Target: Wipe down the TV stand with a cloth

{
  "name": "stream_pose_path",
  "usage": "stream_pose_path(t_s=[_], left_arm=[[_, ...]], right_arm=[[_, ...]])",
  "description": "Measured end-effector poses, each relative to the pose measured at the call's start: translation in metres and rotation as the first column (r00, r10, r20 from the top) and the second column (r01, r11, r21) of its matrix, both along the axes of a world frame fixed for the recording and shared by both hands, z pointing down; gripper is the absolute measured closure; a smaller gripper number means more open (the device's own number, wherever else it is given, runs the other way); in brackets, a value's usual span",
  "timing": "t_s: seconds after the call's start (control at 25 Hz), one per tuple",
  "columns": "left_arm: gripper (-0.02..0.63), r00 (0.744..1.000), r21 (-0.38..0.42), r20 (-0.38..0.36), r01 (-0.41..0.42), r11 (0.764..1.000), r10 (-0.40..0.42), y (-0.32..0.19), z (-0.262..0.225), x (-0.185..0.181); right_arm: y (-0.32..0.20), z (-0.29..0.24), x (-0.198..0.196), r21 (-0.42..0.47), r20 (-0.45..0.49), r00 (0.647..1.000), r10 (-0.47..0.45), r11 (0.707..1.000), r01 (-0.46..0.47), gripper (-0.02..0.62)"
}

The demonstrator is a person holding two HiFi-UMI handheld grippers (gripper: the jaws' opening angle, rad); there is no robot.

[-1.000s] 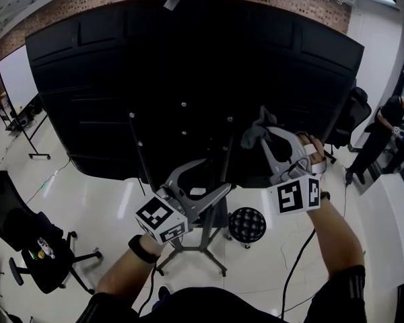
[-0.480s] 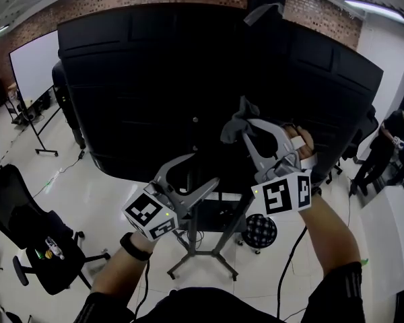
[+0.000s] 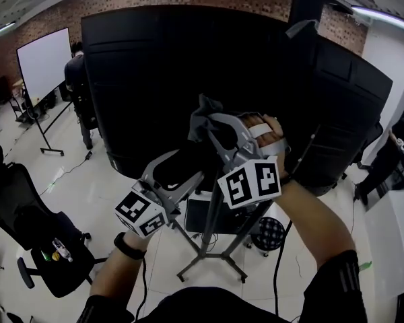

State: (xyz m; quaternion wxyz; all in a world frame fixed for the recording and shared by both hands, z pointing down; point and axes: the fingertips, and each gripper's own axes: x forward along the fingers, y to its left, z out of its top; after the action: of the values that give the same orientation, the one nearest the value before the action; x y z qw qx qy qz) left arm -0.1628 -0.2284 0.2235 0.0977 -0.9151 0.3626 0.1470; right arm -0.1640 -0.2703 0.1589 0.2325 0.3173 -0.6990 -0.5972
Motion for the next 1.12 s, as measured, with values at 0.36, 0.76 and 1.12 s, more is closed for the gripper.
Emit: stream_pose_path(t_s=[0.36, 0.76, 1.12], left_arm=[[0.316, 0.997, -0.026, -0.022, 0.071, 0.997, -0.072, -0.009, 0.011, -0.069], [0.316, 0.995, -0.037, -0.063, 0.072, 0.997, -0.074, -0.012, 0.028, -0.103], [0.316, 0.998, -0.037, -0.069, 0.006, 0.999, -0.009, -0.020, 0.030, -0.086]], right_arm=[[-0.043, 0.016, -0.095, 0.052, -0.196, 0.979, 0.060, 0.997, -0.050, 0.580], [-0.086, 0.034, -0.131, 0.205, -0.395, 0.889, 0.232, 0.965, -0.160, 0.580], [-0.090, 0.040, -0.089, 0.222, -0.480, 0.806, 0.346, 0.937, -0.270, 0.580]])
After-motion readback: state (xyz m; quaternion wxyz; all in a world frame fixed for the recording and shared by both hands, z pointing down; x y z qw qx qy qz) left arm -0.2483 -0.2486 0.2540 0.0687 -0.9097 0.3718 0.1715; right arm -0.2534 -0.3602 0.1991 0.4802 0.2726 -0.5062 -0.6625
